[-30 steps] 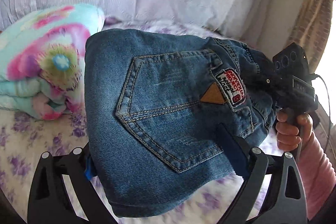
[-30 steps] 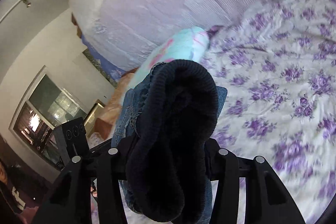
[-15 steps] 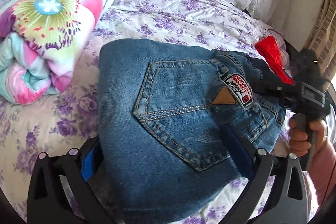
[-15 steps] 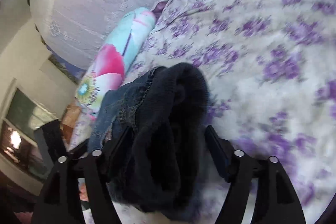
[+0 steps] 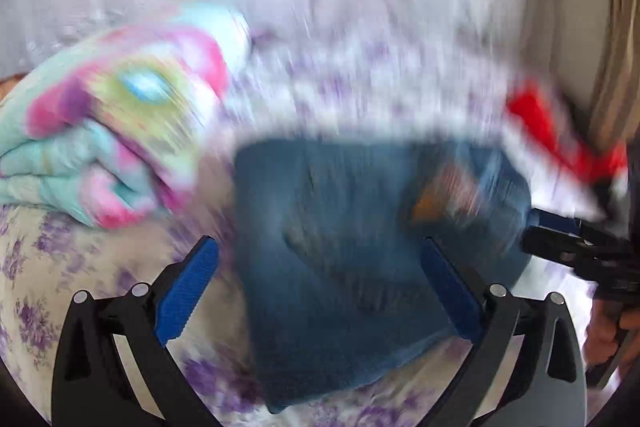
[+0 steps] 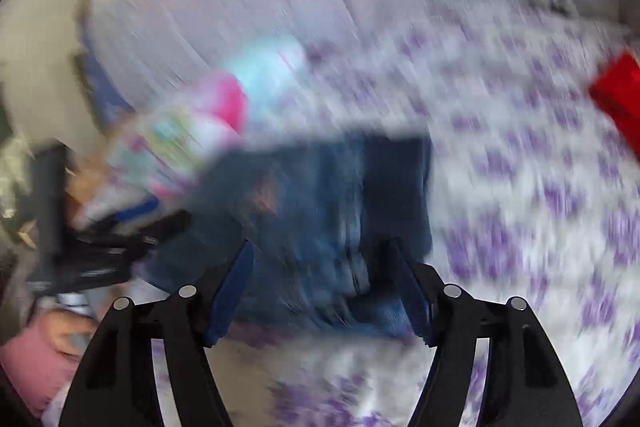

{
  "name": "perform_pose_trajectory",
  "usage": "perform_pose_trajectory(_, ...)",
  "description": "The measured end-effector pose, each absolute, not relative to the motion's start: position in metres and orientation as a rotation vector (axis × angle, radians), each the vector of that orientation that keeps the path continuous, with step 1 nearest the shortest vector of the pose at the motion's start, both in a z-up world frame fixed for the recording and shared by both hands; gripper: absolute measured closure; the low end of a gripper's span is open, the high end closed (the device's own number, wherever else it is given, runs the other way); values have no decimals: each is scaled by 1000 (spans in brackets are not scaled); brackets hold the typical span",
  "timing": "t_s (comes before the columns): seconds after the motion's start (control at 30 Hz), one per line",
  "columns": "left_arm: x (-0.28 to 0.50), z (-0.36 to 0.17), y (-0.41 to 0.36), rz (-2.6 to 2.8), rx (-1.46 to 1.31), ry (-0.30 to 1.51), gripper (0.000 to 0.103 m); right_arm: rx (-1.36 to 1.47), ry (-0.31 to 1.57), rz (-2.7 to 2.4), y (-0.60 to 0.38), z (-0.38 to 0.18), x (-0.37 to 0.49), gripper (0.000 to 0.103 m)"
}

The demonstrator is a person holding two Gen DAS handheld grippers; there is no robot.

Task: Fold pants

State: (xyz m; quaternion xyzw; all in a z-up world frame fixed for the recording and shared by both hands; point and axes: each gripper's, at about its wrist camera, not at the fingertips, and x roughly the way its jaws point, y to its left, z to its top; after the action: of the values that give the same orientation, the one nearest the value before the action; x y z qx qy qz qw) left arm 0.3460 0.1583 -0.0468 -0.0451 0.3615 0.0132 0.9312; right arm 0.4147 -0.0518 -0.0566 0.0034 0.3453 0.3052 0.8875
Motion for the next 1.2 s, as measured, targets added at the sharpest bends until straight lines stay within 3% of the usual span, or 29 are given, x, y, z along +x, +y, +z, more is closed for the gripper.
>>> perform_pose_trajectory(0.13,350,-41,171,57,-181,792,4,88,738,632,-60,-32,399,32)
perform_pose_trajectory(0.2,327,-22,176,78,-217,748,5,119,690,629,-68,-21,370,18)
perform_pose_trajectory(0.27,299,-8,170,89,-203,721,5,76,673,563,-71,-20,343,11)
perform_pose_trajectory(0.37,256,4,152,143,-120,718,5,34,674,510,-64,-30,310,8)
perform_pose_trajectory(0.53,202,8,129,208,-15,732,5,-101,657,454,-49,-30,271,7)
perform_pose_trajectory(0.7,161,2,128,200,-104,667,5,-95,629,508,-54,-38,248,5)
perform_pose_trajectory(1.2,157,-7,105,188,-20,665,5,-99,609,478,-59,-35,241,5)
